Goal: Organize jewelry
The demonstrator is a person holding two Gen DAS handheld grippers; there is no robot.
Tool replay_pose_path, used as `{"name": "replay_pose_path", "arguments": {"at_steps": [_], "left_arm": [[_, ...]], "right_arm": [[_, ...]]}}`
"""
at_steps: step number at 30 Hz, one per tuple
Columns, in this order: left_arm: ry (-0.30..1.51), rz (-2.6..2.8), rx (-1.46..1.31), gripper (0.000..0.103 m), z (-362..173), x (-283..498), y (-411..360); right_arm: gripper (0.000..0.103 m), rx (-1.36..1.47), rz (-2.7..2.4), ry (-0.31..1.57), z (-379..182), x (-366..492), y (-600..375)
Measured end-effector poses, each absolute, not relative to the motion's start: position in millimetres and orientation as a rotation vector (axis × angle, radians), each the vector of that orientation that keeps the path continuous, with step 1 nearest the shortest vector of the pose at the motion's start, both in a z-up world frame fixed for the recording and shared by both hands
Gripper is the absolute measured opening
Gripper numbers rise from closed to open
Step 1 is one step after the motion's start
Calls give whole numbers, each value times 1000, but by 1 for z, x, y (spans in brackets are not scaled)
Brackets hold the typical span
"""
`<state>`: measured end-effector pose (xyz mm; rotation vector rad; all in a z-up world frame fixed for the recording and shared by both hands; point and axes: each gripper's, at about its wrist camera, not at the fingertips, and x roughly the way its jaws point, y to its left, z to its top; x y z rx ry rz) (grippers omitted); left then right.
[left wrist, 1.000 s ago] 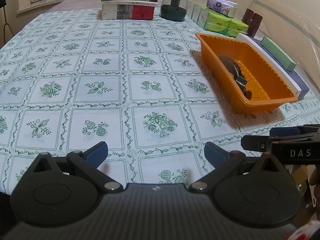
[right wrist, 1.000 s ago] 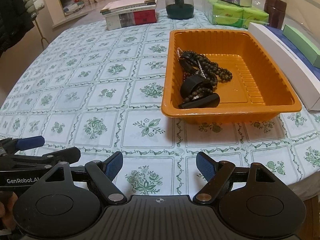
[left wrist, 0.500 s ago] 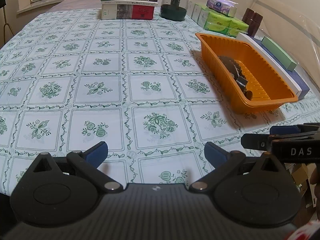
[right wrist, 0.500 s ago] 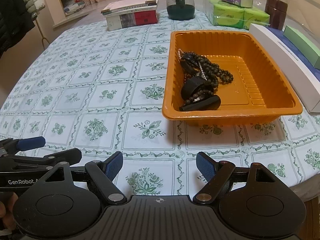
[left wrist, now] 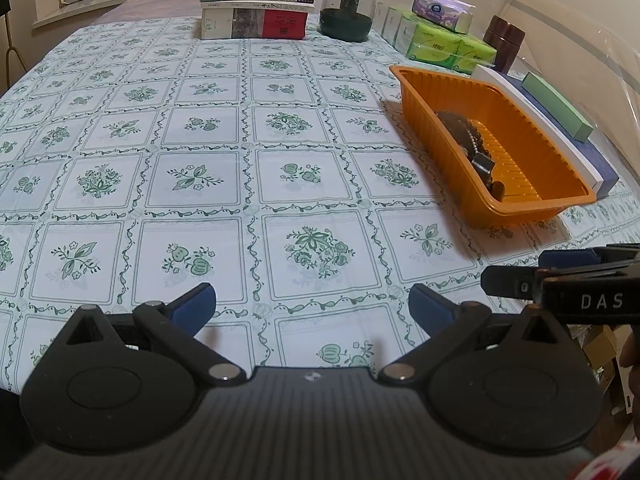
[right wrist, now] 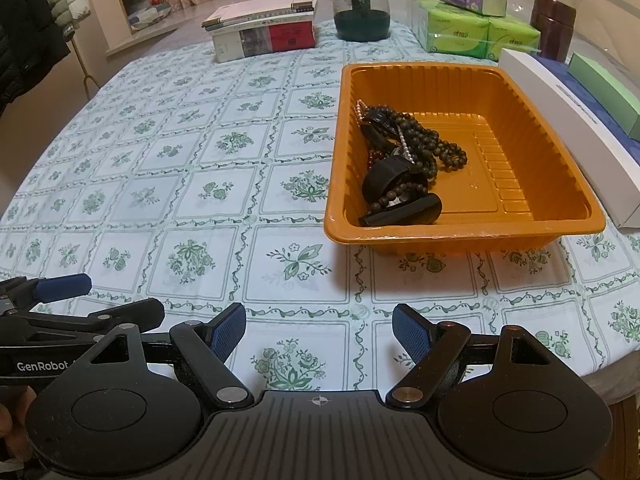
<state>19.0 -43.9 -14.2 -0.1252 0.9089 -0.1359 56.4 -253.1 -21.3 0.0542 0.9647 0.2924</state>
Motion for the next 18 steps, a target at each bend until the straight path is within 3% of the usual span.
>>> {"name": "replay_pose_path", "arguments": {"at_steps": [18], "left_arm": [[881, -135, -138, 102, -12, 17, -42]], "right_arm": [[80, 61, 292, 962, -22, 55, -255]]}}
